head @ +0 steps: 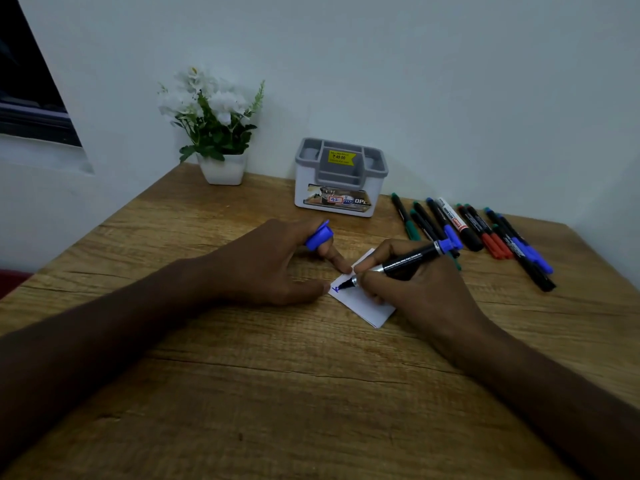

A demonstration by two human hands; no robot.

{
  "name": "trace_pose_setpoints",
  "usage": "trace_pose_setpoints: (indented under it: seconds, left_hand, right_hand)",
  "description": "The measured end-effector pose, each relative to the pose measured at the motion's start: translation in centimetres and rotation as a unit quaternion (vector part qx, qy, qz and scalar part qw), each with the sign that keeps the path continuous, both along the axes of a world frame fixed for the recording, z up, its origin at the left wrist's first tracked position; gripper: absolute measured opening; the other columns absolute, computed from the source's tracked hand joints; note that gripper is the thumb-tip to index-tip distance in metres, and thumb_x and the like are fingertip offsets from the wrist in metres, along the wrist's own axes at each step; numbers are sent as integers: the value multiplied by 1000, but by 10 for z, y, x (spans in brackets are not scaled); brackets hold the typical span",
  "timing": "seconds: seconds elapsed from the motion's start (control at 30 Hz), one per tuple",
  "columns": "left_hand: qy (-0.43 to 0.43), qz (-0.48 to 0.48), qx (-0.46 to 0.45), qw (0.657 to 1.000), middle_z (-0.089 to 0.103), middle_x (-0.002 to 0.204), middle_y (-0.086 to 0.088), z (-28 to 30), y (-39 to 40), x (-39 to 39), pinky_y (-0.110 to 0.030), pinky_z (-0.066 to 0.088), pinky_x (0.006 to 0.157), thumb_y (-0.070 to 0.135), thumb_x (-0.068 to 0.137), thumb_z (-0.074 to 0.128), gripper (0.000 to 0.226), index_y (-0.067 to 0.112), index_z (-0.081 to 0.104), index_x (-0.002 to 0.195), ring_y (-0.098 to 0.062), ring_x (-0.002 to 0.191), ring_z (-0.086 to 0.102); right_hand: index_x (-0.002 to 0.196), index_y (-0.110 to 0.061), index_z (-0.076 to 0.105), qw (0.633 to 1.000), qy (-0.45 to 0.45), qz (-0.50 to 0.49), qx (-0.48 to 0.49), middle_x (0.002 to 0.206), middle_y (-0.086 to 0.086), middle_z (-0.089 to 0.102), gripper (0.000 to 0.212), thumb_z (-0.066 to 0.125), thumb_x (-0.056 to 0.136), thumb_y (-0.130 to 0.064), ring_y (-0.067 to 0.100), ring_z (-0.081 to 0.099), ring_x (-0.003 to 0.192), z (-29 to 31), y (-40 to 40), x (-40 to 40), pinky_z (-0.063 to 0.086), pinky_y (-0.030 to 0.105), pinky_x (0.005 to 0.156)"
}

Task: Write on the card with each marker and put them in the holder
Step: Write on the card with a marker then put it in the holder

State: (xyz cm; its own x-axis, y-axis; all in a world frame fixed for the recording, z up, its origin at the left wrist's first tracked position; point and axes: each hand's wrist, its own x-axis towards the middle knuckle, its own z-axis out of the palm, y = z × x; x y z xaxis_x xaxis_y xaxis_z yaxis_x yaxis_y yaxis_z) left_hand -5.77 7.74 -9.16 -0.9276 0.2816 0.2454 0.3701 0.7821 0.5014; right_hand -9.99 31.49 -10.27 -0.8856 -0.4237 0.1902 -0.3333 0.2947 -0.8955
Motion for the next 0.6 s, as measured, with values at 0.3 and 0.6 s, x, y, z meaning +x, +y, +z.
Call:
trace_pose_setpoints:
  seconds: [0.3, 0.6]
  left_hand:
    - [4, -16, 1, 1000, 48, 99, 61, 3, 2, 1, 2, 37, 78, 25, 86, 85, 38, 13, 63, 115, 25, 94, 53]
    - [8, 3, 4, 1000, 54, 89, 30, 4, 4, 3, 3, 35, 78, 30, 85, 85, 43, 14, 64, 118, 26, 95, 50]
  right_hand:
    - [83, -22, 84, 1000, -1, -16, -6, 88, -4, 83, 7, 84, 84, -15, 10, 76, 79, 0, 1, -2, 62, 29, 71]
    - [86, -24, 84, 999, 5, -36, 5, 87, -7, 82, 5, 83, 84, -19, 9, 76, 83, 0, 1, -1, 65, 34, 77]
